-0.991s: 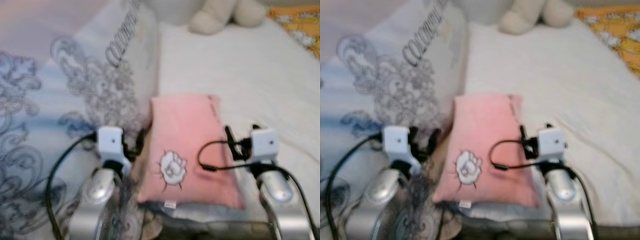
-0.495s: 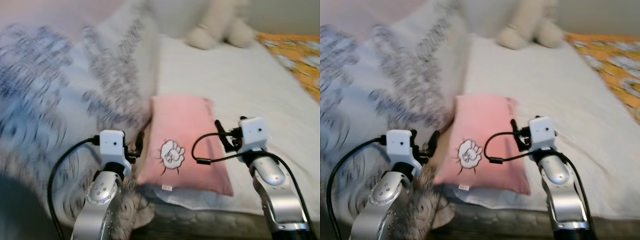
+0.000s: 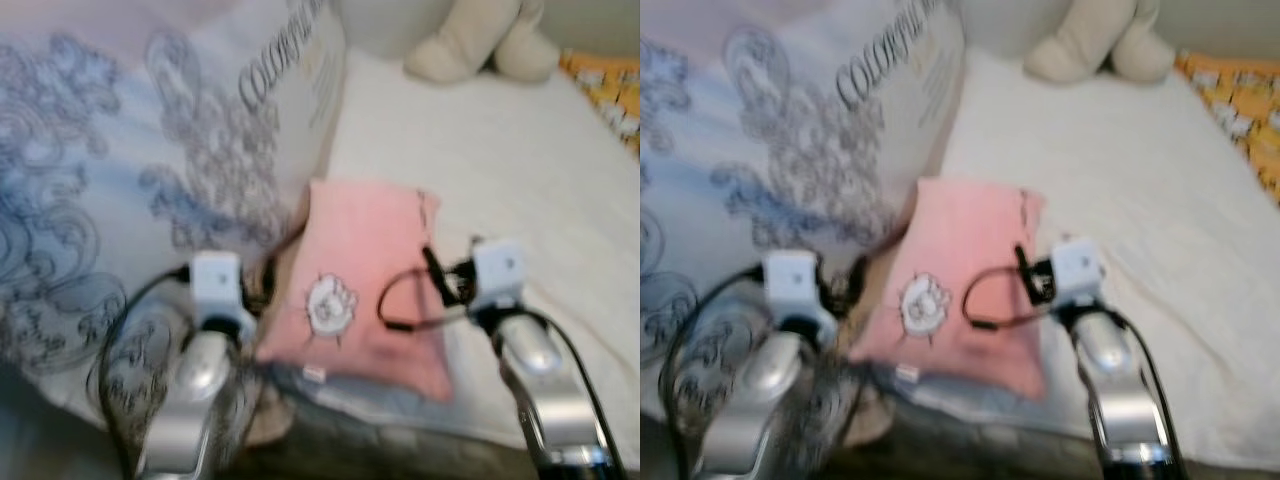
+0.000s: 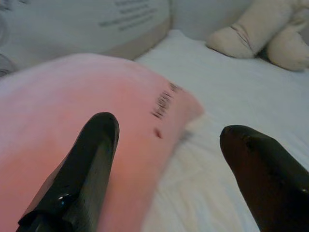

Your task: Clean up the room

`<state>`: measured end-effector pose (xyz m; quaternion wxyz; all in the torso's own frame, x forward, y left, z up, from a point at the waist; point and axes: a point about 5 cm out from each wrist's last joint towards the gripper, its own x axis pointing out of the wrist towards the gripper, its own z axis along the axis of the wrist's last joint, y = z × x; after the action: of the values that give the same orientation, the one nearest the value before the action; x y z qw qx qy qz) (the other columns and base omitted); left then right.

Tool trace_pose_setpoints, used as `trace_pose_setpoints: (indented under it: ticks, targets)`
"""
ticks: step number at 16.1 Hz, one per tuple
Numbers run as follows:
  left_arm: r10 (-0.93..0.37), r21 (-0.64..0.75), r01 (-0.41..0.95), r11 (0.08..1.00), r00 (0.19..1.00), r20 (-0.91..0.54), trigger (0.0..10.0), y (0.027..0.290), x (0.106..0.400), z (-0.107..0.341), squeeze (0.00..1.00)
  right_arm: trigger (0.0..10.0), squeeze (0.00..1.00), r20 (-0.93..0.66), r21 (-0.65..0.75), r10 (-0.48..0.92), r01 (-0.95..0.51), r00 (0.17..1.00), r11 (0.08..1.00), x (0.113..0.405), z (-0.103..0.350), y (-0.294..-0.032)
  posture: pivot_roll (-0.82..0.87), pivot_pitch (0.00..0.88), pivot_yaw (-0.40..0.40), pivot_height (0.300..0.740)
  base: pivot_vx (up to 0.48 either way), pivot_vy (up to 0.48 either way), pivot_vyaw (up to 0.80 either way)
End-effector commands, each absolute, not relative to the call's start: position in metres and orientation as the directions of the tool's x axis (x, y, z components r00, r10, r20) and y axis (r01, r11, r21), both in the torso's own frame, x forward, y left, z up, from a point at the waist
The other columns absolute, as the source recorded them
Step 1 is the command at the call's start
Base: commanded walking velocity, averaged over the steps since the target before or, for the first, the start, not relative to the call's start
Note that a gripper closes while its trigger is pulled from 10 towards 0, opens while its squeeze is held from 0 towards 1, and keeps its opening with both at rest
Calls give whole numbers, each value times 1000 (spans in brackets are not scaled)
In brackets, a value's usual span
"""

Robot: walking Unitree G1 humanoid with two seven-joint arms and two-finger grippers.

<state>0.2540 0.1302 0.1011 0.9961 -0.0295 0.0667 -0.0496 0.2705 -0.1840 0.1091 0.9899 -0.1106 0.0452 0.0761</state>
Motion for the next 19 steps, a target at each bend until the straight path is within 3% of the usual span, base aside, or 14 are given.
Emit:
trace_pose_setpoints:
  ticks: [1, 6, 7, 8, 12, 16, 17, 18, 19]
  targets:
    - [-90, -44, 85, 995, 988, -127, 10000, 138, 260, 102, 0, 10000, 0, -120, -178, 122, -142, 985, 974, 272, 106, -185, -142, 0, 40, 740, 0, 0, 0]
    - [-173, -43, 168, 985, 965, -198, 10000, 139, 291, 86, 0, 10000, 0, -230, -39, 55, -66, 972, 997, 295, 80, -194, -141, 0, 53, 740, 0, 0, 0]
    - [-204, -52, 197, 979, 955, -215, 10000, 137, 304, 81, 1000, 10000, 0, -252, -16, 34, -40, 967, 999, 305, 76, -198, -142, 0, 60, 740, 0, 0, 0]
    - [-211, -44, 206, 977, 953, -218, 10000, 138, 313, 81, 1000, 10000, 1000, -254, -3, 29, -31, 967, 1000, 310, 76, -200, -145, 0, 64, 740, 0, 0, 0]
    - [-163, -23, 162, 987, 963, -216, 10000, 159, 341, 88, 1000, 10000, 1000, -249, 36, 53, -45, 967, 998, 329, 79, -200, -160, 0, 72, 740, 0, 0, 0]
    - [-172, -100, 152, 983, 955, -242, 10000, 161, 347, 84, 1000, 10000, 1000, -256, 108, 68, -41, 964, 993, 336, 80, -197, -161, 9, 68, 740, 0, 0, 0]
    - [-231, -234, 171, 957, 938, -259, 10000, 154, 348, 81, 1000, 10000, 0, -277, 165, 91, -46, 957, 985, 338, 78, -191, -162, 25, 67, 740, 0, 0, 0]
    - [-258, -289, 179, 941, 930, -264, 10000, 150, 348, 79, 1000, 10000, 0, -286, 189, 102, -48, 953, 981, 339, 77, -188, -162, 25, 67, 740, 0, 0, 0]
    - [-319, -385, 203, 900, 909, -267, 10000, 141, 347, 75, 0, 10000, 0, -278, 235, 118, -52, 953, 971, 340, 80, -183, -159, 35, 61, 740, 0, 0, 0]
